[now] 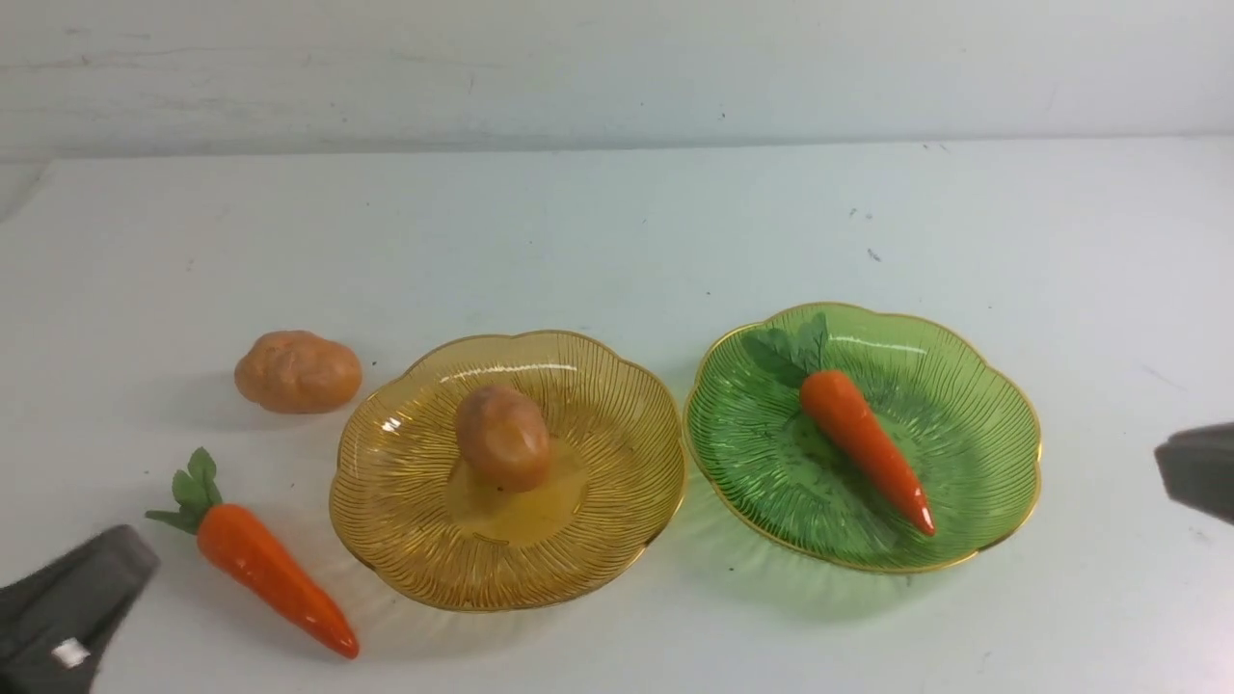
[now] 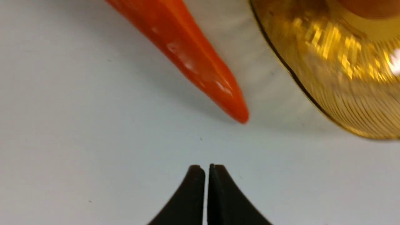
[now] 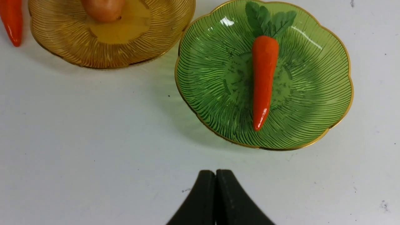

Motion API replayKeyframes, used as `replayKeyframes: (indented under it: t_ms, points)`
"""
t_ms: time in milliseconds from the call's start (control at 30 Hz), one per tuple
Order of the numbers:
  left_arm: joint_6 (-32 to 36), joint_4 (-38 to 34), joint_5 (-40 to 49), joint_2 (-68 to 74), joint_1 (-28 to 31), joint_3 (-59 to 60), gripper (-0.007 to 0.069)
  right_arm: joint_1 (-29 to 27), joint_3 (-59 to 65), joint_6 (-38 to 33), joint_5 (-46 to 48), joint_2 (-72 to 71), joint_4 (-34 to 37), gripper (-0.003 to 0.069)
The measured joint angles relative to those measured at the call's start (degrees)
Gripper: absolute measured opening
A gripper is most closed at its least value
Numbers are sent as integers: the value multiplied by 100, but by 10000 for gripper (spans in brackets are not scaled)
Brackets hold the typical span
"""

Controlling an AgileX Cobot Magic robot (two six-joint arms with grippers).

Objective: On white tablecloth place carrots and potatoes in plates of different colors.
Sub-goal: 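Pick up the carrot from the table and place it on the green plate with the left gripper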

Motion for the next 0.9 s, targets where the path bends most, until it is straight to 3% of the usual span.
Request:
replayKeyframes:
  t_ms: [167, 233, 333, 567, 700, 767, 833, 900]
  points:
    - [-445, 188, -246, 387, 0, -5, 232, 0, 0, 0, 0, 0, 0, -15]
    - [-496, 194, -593, 694, 0, -5, 359, 0, 0, 0, -6, 0, 0, -15]
    - [-577, 231, -1052, 977, 0, -5, 452, 0, 0, 0, -37, 0, 0, -15]
    - [-743, 350, -1705, 1559, 0, -12, 552, 0, 0, 0, -48, 0, 0, -15]
    - [-955, 784, -1793, 2114, 0, -16, 512, 0, 0, 0, -48, 0, 33, -15]
    - [-1034, 979, -1773, 2205, 0, -54, 433, 0, 0, 0, -48, 0, 104, -15]
    - [-1010, 1181, -1503, 2209, 0, -153, 297, 0, 0, 0, -48, 0, 137, -15]
    - [-816, 1267, -969, 2063, 0, -377, 242, 0, 0, 0, -42, 0, 137, -15]
